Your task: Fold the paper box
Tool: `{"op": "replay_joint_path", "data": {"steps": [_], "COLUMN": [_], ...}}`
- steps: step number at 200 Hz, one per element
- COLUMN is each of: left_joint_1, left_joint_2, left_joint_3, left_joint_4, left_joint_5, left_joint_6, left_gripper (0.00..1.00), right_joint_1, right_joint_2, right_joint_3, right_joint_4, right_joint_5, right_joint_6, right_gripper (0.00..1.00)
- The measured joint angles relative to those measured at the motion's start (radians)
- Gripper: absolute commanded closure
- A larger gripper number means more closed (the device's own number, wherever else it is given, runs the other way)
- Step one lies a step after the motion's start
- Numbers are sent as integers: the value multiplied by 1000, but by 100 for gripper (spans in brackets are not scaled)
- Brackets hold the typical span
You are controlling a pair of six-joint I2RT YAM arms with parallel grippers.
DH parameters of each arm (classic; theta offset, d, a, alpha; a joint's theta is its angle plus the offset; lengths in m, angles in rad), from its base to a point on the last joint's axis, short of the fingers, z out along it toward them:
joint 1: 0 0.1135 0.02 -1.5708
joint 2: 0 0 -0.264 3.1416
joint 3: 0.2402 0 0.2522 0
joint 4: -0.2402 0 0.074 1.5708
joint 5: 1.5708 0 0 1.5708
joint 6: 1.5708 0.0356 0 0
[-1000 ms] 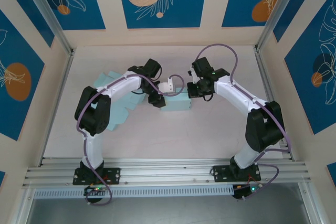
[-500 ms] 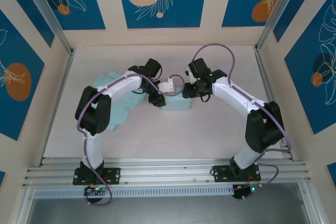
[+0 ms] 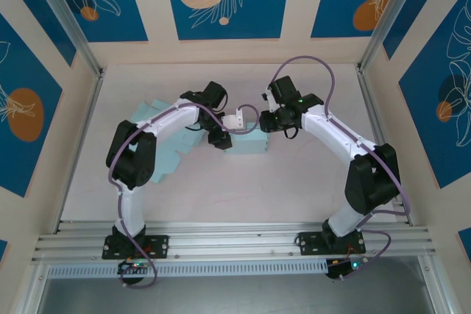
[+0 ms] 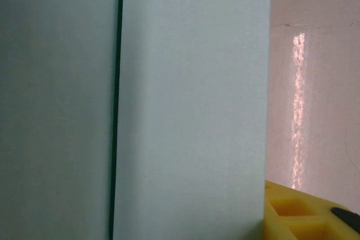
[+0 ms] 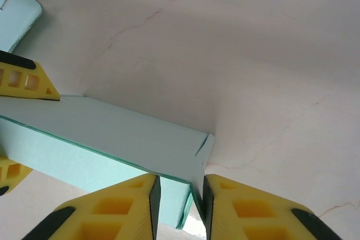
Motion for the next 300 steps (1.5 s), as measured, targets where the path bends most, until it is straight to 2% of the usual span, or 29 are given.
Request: {"op": "replay_joint_path", "data": {"steps": [35, 74, 238, 300], "left_joint_1": [0, 0, -2, -2], "left_joint_2": [1, 1, 2, 2], "left_joint_3": [1, 1, 1, 3], "left_joint_4": [-2, -2, -2, -3], "left_joint_5": [0, 0, -2, -8], "left_joint_6": [0, 2, -1, -2], "left_gripper": [53, 53, 53, 52], "right_joint_1": [0, 0, 11, 19], "right_joint_2": [-1, -2, 14, 26], "right_joint_3": [-20, -30, 0, 11], "right_joint_4": [0, -2, -30, -34], "right_joint_5": [2, 3, 8, 29], "right_joint_6": [14, 23, 146, 171], "right_gripper": [81, 95, 96, 100]}}
